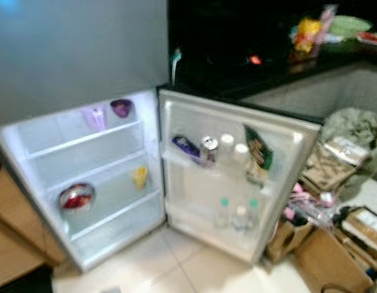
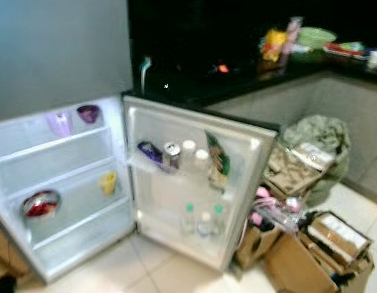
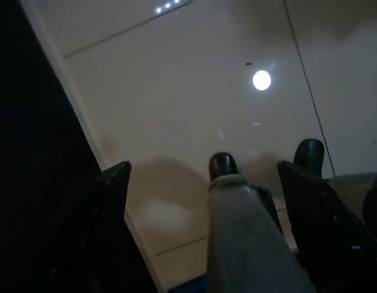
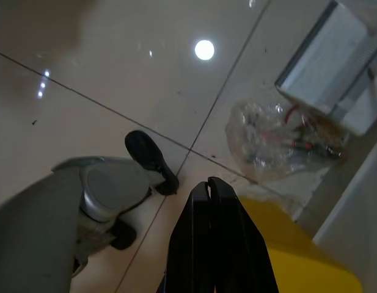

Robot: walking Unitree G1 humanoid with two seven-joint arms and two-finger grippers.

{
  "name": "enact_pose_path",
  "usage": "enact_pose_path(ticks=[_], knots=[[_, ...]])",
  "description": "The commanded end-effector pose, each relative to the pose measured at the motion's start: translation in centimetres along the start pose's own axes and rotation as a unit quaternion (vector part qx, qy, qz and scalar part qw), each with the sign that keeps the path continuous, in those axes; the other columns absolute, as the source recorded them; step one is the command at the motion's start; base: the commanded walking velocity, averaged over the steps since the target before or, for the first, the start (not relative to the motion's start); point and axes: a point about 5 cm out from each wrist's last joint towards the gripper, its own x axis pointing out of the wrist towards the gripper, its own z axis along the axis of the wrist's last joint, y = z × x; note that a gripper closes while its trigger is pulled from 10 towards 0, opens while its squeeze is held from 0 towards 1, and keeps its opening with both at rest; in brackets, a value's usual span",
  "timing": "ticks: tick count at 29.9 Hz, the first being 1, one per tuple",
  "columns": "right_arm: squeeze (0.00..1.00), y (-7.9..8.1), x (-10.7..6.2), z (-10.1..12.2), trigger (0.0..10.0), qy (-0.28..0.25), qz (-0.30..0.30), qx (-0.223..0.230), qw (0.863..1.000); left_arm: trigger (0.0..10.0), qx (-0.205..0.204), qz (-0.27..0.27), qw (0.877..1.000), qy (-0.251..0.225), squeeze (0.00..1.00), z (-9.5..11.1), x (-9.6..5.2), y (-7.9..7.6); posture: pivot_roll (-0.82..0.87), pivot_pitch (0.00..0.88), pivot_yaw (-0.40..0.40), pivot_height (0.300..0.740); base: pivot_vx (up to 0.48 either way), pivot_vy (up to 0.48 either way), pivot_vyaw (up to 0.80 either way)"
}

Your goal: Restocking fridge

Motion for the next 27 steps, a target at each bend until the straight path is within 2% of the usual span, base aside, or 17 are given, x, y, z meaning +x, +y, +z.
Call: enact_pose_path(ticks=[1, 7, 18, 27], knots=[[0.0, 0.0, 0.0, 0.7, 10.0, -0.015, -0.001, 0.002, 1.0, 10.0, 0.009, 0.002, 1.0, 0.002, 0.0, -0.2, 0.0, 0.0, -0.09, 0.0, -0.005, 0.74, 0.0, 0.0, 0.0], [0.0, 0.1, 0.0, 0.8, 10.0, -0.016, 0.0, 0.004, 1.0, 10.0, 0.014, -0.005, 1.0, 0.001, 0.0, -0.2, 0.0, -0.1, -0.09, 0.0, -0.004, 0.74, 0.0, 0.0, 0.0], [0.0, 0.4, 0.0, 0.9, 10.0, -0.025, 0.013, 0.014, 0.999, 10.0, 0.012, -0.012, 1.0, 0.004, 0.0, -0.5, 0.0, -0.4, -0.09, 0.0, -0.001, 0.74, 0.0, -0.418, 0.0], [0.0, 1.2, 0.0, 1.7, 10.0, -0.053, 0.041, 0.028, 0.997, 10.0, 0.011, -0.01, 1.0, 0.006, 0.0, -0.6, -0.1, -0.2, -0.09, 0.0, 0.0, 0.74, 0.0, -0.372, 0.0]])
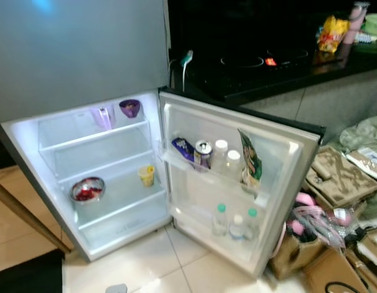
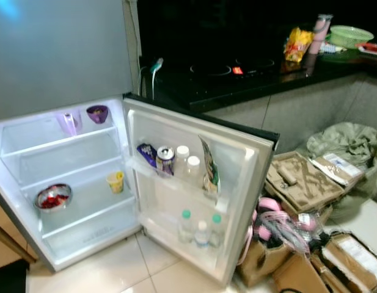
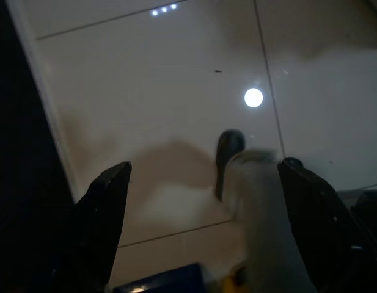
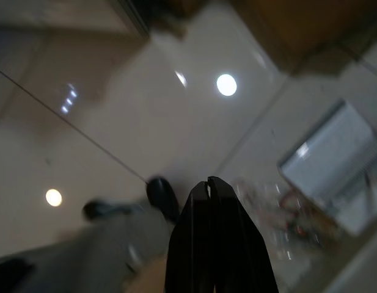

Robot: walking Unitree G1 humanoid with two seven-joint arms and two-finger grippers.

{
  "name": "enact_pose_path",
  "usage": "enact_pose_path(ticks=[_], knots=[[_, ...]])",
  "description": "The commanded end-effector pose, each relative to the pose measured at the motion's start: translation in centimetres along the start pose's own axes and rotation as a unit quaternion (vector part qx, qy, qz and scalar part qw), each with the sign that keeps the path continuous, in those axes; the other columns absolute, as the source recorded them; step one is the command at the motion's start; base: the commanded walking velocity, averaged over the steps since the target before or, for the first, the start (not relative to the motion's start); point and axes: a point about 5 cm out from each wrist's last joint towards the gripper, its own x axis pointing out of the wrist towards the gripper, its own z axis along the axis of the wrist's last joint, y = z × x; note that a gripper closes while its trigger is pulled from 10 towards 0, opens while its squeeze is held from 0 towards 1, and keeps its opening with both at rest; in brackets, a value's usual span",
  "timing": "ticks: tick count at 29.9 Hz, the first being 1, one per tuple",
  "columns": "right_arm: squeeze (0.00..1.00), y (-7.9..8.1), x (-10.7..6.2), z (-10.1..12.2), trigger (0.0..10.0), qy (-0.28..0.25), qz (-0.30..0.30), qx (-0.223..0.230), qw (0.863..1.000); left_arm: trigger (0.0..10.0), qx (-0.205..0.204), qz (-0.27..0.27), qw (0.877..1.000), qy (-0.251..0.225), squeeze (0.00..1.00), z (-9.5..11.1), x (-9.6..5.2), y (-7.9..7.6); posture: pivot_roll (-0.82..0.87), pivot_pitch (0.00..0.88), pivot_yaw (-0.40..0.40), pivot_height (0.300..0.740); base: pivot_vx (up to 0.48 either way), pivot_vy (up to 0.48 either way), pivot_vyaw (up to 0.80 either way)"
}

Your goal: Restocking fridge

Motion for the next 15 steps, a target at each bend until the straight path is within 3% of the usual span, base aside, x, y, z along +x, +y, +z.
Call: enact_pose_path(ticks=[1, 11, 14, 15], knots=[[0.0, -0.2, -0.1, -0.1, 10.0, -0.004, 0.003, 0.004, 1.0, 10.0, 0.001, -0.001, 1.0, 0.002, 0.0, 0.0, 0.0, -0.1, -0.09, 0.0, 0.0, 0.74, 0.0, 0.0, 0.0], [0.0, 0.9, 0.1, 2.3, 10.0, -0.051, 0.035, -0.001, 0.998, 10.0, -0.008, 0.003, 1.0, 0.003, 0.0, -0.2, 0.0, -0.1, -0.1, 0.0, -0.002, 0.74, 0.0, 0.0, 0.0], [0.0, 1.5, 0.1, 4.6, 10.0, -0.091, 0.052, 0.005, 0.995, 10.0, -0.009, 0.003, 1.0, 0.004, 0.0, -0.2, 0.0, -0.1, -0.1, 0.0, -0.002, 0.74, 0.0, 0.0, 0.0], [0.0, 1.9, 0.0, 6.7, 10.0, -0.126, 0.064, 0.021, 0.99, 10.0, -0.009, 0.003, 1.0, 0.004, 0.0, -0.2, 0.0, -0.1, -0.1, 0.0, -0.003, 0.74, 0.0, 0.0, 0.0]])
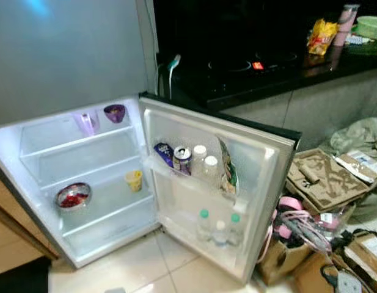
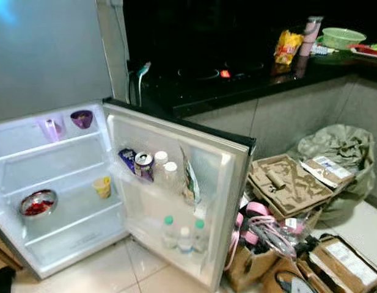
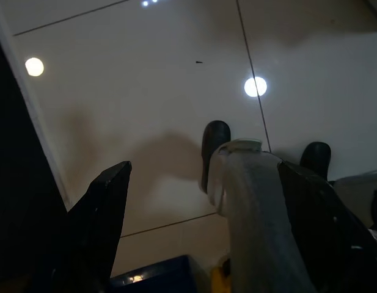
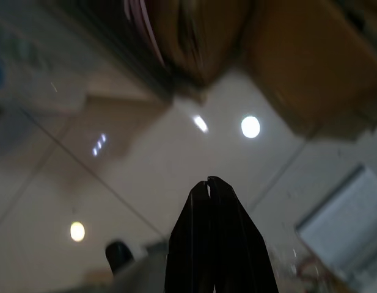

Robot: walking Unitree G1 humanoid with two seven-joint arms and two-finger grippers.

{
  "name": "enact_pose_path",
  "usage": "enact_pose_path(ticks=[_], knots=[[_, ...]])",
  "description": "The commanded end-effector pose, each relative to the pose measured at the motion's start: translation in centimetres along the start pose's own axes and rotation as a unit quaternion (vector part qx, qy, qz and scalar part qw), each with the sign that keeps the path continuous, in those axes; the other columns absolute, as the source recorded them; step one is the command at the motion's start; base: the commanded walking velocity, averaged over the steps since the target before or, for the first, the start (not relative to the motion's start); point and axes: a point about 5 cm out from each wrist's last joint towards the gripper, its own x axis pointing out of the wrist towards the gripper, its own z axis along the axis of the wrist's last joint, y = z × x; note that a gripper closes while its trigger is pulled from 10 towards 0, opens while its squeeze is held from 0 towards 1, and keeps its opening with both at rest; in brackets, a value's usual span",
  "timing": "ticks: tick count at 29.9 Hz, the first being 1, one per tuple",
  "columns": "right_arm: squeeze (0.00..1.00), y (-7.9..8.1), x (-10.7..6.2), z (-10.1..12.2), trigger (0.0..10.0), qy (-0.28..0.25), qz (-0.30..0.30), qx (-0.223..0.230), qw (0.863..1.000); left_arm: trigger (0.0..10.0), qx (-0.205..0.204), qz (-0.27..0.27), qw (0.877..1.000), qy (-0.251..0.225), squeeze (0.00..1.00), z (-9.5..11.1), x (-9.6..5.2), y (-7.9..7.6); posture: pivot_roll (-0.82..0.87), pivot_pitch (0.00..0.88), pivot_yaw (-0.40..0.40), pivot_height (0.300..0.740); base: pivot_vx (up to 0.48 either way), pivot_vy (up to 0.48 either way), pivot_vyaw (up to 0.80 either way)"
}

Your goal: Restocking fridge

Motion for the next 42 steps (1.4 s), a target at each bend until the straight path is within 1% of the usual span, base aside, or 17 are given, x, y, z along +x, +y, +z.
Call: enact_pose_path(ticks=[1, 2, 4, 6, 7, 8, 9, 14, 20, 24, 27, 30, 33, 36, 37, 40, 42], knots=[[0.0, 0.7, 0.3, 4.5, 10.0, -0.082, 0.022, 0.027, 0.996, 10.0, -0.003, 0.004, 1.0, 0.002, 0.0, -0.2, -0.1, 0.2, -0.1, 0.0, -0.002, 0.74, 0.0, 0.0, 0.0], [0.0, 0.7, 0.3, 4.5, 10.0, -0.082, 0.022, 0.027, 0.996, 10.0, -0.003, 0.004, 1.0, 0.002, 0.0, -0.2, -0.1, 0.2, -0.1, 0.0, -0.002, 0.74, 0.0, 0.0, 0.0], [0.0, 1.2, 0.3, 8.3, 10.0, -0.147, 0.04, 0.05, 0.987, 10.0, -0.002, 0.005, 1.0, 0.002, 0.0, -0.2, -0.1, 0.3, -0.1, 0.0, -0.002, 0.74, 0.0, 0.0, 0.0], [0.0, 1.3, 0.2, 9.5, 10.0, -0.166, 0.043, 0.058, 0.984, 10.0, -0.002, 0.005, 1.0, 0.002, 0.0, -0.2, -0.1, 0.3, -0.1, 0.0, -0.002, 0.74, 0.0, 0.0, 0.0], [0.0, 1.2, -0.1, 11.1, 10.0, -0.192, 0.044, 0.068, 0.978, 10.0, -0.001, 0.005, 1.0, 0.003, 0.0, -0.2, -0.1, 0.4, -0.09, 0.0, 0.0, 0.74, 0.0, 0.0, 0.0], [0.0, 0.6, -0.8, 14.0, 10.0, -0.239, 0.038, 0.081, 0.967, 10.0, 0.0, 0.007, 1.0, 0.003, 0.0, -0.3, -0.1, 0.6, -0.09, 0.0, 0.0, 0.74, 0.0, 0.0, 0.0], [0.0, 0.6, -0.8, 14.0, 10.0, -0.239, 0.038, 0.081, 0.967, 10.0, 0.0, 0.007, 1.0, 0.003, 0.0, -0.3, -0.1, 0.6, -0.09, 0.0, 0.0, 0.74, 0.0, 0.0, 0.0], [0.0, -0.9, -2.5, 18.4, 10.0, -0.314, 0.007, 0.106, 0.943, 10.0, 0.003, 0.012, 1.0, 0.004, 0.0, -0.4, -0.2, 1.1, -0.08, 0.0, 0.005, 0.74, 0.0, 0.0, 0.0], [0.0, -0.7, -4.4, 22.9, 10.0, -0.394, 0.025, 0.131, 0.909, 10.0, 0.005, 0.015, 1.0, 0.007, 0.0, -0.6, -0.3, 1.6, -0.07, 0.0, 0.014, 0.74, 0.0, 0.0, 0.0], [0.0, -0.1, -5.0, 24.2, 10.0, -0.416, 0.048, 0.139, 0.898, 10.0, 0.006, 0.016, 1.0, 0.009, 0.0, -0.9, -0.4, 1.9, -0.07, 0.0, 0.024, 0.74, 0.0, 0.0, 0.0], [0.0, 1.0, -5.3, 25.1, 10.0, -0.428, 0.084, 0.131, 0.89, 10.0, 0.01, 0.018, 1.0, 0.013, 0.0, -1.3, -0.6, 2.2, -0.06, 0.0, 0.037, 0.74, 0.0, 0.0, 0.0], [0.0, 2.6, -5.8, 26.4, 10.0, -0.446, 0.14, 0.126, 0.875, 10.0, 0.015, 0.026, 0.999, 0.016, 0.0, -1.8, -0.9, 3.1, -0.05, 0.0, 0.045, 0.74, 0.0, 0.0, 0.0], [0.0, 2.8, -5.9, 26.6, 10.0, -0.448, 0.147, 0.126, 0.873, 10.0, 0.015, 0.027, 0.999, 0.015, 0.0, -1.9, -0.9, 3.3, -0.05, 0.0, 0.045, 0.74, 0.0, 0.0, 0.0], [0.0, 4.2, -6.2, 27.4, 10.0, -0.451, 0.194, 0.118, 0.863, 10.0, 0.012, 0.035, 0.999, 0.003, 0.0, -1.5, -1.1, 4.2, -0.04, 0.015, 0.042, 0.74, 0.0, 0.0, 0.0], [0.0, 4.2, -6.2, 27.4, 10.0, -0.451, 0.194, 0.118, 0.863, 10.0, 0.012, 0.035, 0.999, 0.003, 0.0, -1.5, -1.1, 4.2, -0.04, 0.015, 0.042, 0.74, 0.0, 0.0, 0.0], [0.0, 6.0, -5.8, 26.9, 10.0, -0.427, 0.224, 0.048, 0.875, 10.0, 0.008, 0.039, 0.999, -0.006, 0.0, -1.3, -1.3, 4.9, -0.02, 0.028, 0.053, 0.74, 0.0, 0.0, 0.0], [0.0, 6.6, -5.5, 26.6, 10.0, -0.419, 0.238, 0.04, 0.875, 10.0, 0.007, 0.041, 0.999, -0.005, 0.0, -1.5, -1.3, 5.1, -0.02, 0.025, 0.051, 0.74, 0.0, 0.0, 0.0]])
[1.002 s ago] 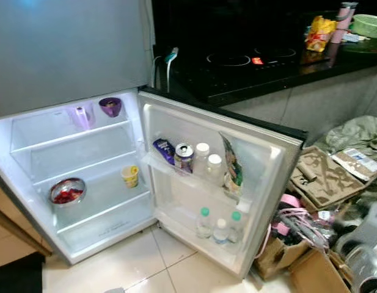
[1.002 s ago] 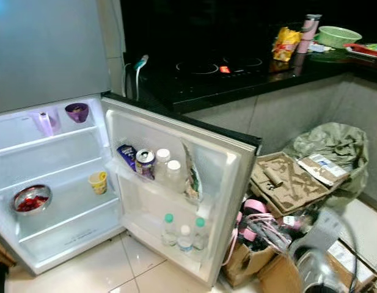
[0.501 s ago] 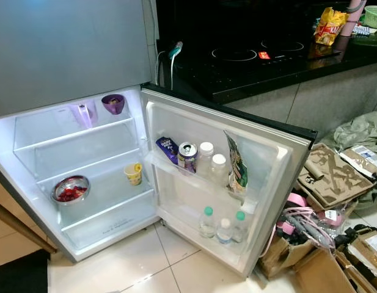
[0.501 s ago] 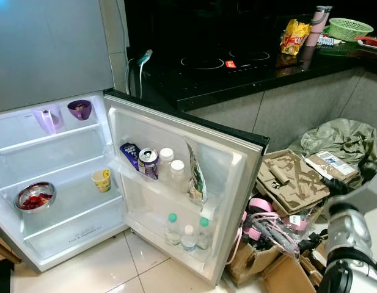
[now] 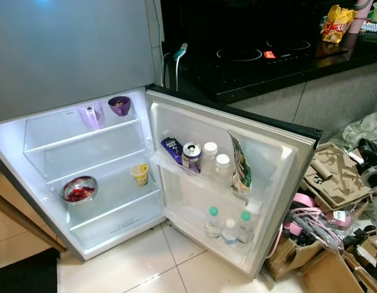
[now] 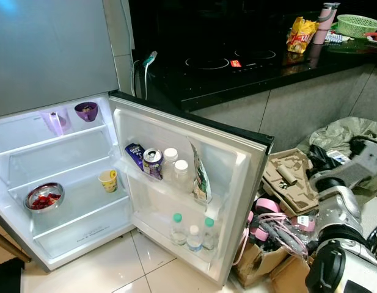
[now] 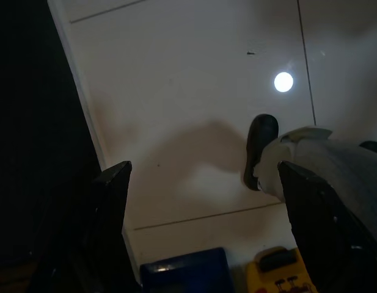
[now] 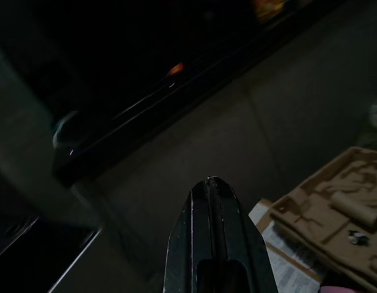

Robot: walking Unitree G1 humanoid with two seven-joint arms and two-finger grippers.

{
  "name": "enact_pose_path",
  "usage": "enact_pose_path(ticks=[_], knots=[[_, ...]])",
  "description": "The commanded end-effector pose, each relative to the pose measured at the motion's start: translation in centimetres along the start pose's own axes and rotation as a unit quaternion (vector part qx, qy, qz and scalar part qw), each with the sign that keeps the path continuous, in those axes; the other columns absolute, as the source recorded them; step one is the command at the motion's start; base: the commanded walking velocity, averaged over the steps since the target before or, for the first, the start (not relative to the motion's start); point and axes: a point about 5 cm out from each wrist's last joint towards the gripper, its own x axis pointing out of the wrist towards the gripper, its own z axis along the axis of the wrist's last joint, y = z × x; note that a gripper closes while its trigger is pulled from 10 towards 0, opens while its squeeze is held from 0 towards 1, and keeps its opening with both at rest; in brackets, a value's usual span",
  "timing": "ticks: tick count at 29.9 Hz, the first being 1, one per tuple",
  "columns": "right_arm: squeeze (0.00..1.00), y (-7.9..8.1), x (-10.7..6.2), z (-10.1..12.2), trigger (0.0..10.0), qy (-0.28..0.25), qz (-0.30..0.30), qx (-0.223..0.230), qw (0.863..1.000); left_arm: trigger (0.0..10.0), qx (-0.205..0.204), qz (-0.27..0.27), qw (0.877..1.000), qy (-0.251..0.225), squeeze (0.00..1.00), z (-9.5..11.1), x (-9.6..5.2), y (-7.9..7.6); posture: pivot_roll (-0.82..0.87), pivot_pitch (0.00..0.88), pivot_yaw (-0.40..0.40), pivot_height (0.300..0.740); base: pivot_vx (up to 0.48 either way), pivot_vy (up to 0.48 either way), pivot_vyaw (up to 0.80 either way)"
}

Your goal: Restocking fridge

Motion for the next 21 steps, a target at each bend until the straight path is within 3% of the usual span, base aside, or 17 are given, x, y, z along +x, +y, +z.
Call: enact_pose_path(ticks=[1, 5, 14, 21], knots=[[0.0, 0.8, 0.1, -0.9, 10.0, 0.02, 0.025, 0.005, 0.999, 10.0, -0.003, 0.013, 1.0, 0.005, 0.0, -0.4, -0.3, 1.2, -0.02, 0.025, 0.051, 0.74, 0.0, 0.0, 0.0], [0.0, 2.5, 0.6, -2.7, 10.0, 0.057, 0.046, -0.006, 0.997, 10.0, -0.006, 0.007, 1.0, -0.002, 0.0, 0.1, -0.2, 0.9, -0.02, 0.031, 0.051, 0.74, 0.0, 0.0, 0.0], [0.0, 5.3, 1.2, -4.2, 10.0, 0.074, 0.101, -0.004, 0.992, 10.0, 0.001, -0.009, 1.0, -0.012, 0.0, 0.9, 0.2, -0.3, -0.03, 0.032, 0.052, 0.74, 0.0, 0.0, 0.0], [0.0, 6.9, 1.2, -4.9, 10.0, 0.093, 0.189, -0.014, 0.977, 10.0, 0.003, -0.012, 1.0, -0.008, 0.0, 0.7, 0.1, -0.2, -0.03, 0.042, 0.056, 0.74, 0.0, 0.0, 0.0]])
